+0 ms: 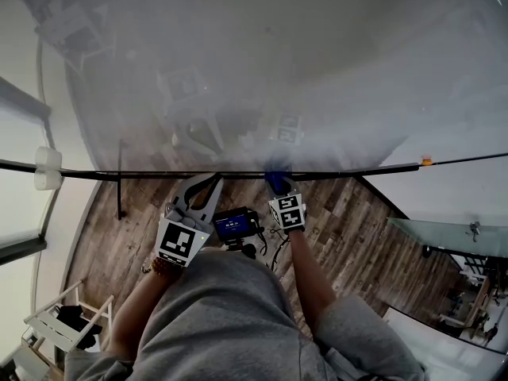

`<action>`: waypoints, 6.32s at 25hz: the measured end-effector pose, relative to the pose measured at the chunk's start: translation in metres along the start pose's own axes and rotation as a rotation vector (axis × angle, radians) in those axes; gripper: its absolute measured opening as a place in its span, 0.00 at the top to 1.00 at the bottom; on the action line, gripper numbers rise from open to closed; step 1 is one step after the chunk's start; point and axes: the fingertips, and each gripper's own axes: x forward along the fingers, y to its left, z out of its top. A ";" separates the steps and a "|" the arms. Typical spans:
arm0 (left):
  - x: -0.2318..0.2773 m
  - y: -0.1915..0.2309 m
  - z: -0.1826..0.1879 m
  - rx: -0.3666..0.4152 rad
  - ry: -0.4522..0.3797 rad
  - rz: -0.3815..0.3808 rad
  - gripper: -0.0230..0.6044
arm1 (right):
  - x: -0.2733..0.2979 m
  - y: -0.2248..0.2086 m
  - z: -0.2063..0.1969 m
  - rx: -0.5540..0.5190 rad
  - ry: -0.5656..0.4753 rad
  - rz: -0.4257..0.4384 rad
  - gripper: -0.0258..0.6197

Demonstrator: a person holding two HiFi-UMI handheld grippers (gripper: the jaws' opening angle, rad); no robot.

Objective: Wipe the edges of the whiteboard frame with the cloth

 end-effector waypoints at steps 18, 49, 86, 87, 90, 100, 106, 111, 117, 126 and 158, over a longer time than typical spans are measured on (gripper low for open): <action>-0.040 0.033 -0.016 0.000 0.010 0.031 0.94 | 0.020 0.045 0.017 -0.004 -0.020 0.013 0.79; -0.098 0.098 -0.031 -0.051 -0.016 0.120 0.94 | 0.047 0.111 0.044 0.008 -0.010 0.058 0.79; -0.161 0.131 -0.073 -0.088 0.050 0.275 0.94 | 0.074 0.200 0.078 -0.044 -0.036 0.182 0.79; -0.161 0.132 -0.070 -0.077 0.047 0.264 0.94 | 0.075 0.204 0.081 -0.049 -0.038 0.186 0.79; -0.161 0.136 -0.064 -0.055 0.042 0.234 0.94 | 0.075 0.212 0.084 -0.038 -0.041 0.181 0.79; -0.183 0.162 -0.070 -0.053 0.055 0.187 0.94 | 0.089 0.235 0.095 -0.004 -0.036 0.140 0.79; -0.197 0.174 -0.074 -0.061 0.050 0.173 0.94 | 0.095 0.247 0.102 -0.001 -0.030 0.127 0.79; -0.208 0.182 -0.075 -0.068 0.046 0.171 0.94 | 0.099 0.260 0.105 -0.001 -0.023 0.126 0.79; -0.223 0.195 -0.083 -0.071 0.054 0.164 0.94 | 0.108 0.281 0.112 0.005 -0.028 0.132 0.79; -0.246 0.215 -0.092 -0.071 0.054 0.159 0.94 | 0.118 0.307 0.122 0.016 -0.043 0.134 0.79; -0.288 0.283 -0.122 -0.114 0.077 0.147 0.94 | 0.145 0.377 0.149 0.053 -0.052 0.149 0.79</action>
